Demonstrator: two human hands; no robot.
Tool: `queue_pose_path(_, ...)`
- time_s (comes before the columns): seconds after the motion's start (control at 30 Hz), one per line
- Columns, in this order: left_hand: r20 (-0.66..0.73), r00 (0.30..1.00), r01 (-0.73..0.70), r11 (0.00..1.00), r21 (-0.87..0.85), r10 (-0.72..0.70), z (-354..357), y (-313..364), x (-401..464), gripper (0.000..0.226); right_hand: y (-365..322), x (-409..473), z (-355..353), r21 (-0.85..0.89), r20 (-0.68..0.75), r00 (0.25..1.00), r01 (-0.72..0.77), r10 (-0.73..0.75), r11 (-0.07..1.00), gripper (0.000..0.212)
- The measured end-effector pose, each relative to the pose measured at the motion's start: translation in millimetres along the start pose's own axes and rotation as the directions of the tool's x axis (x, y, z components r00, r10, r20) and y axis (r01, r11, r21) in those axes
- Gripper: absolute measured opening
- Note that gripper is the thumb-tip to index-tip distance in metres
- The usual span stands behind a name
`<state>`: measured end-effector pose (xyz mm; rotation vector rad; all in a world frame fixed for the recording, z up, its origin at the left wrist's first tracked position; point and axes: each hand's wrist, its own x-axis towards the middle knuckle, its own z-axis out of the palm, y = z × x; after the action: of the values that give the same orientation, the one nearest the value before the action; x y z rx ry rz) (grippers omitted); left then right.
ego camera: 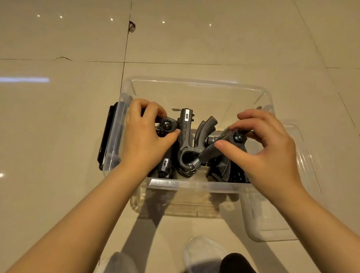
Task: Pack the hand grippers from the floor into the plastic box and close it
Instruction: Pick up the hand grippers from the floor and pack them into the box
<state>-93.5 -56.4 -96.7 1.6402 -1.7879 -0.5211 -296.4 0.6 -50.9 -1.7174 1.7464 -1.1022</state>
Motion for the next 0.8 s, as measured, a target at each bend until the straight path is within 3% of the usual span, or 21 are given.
queue_pose_path(0.2, 0.235, 0.961, 0.12, 0.984, 0.134, -0.149, -9.8, -0.6, -6.6, 0.057, 2.3, -0.9, -0.2, -0.015, 0.011, 1.0, -0.005, 0.005, 1.0, 0.03)
queue_pose_path(0.3, 0.457, 0.879, 0.006, 0.963, 0.268, -0.132, -4.5, -1.3, -11.3, 0.076, 4.0, -4.5, 1.3, -0.005, 0.025, 0.999, -0.037, 0.037, 0.999, 0.029)
queue_pose_path(0.37, 0.557, 0.809, 0.008, 0.95, 0.312, -0.189, -1.5, -3.7, -11.0, 0.079, 4.2, -6.3, 1.9, -0.002, 0.035, 0.998, -0.048, 0.048, 0.999, 0.028)
queue_pose_path(0.47, 0.589, 0.765, 0.055, 0.937, 0.345, -0.262, -0.7, -8.5, -7.6, 0.077, 2.9, -5.7, 1.2, 0.005, 0.03, 0.998, -0.057, 0.057, 0.998, 0.027)
queue_pose_path(0.6, 0.623, 0.733, 0.003, 0.917, 0.398, -0.273, 2.6, -6.1, -7.5, 0.089, 2.2, -2.7, -1.3, 0.009, 0.003, 0.999, -0.042, 0.042, 0.999, 0.027)
queue_pose_path(0.8, 0.625, 0.748, -0.063, 0.913, 0.403, -0.225, 8.6, -6.8, -6.6, 0.093, 0.2, -3.1, -0.4, 0.014, 0.01, 0.999, -0.039, 0.038, 0.999, 0.028)
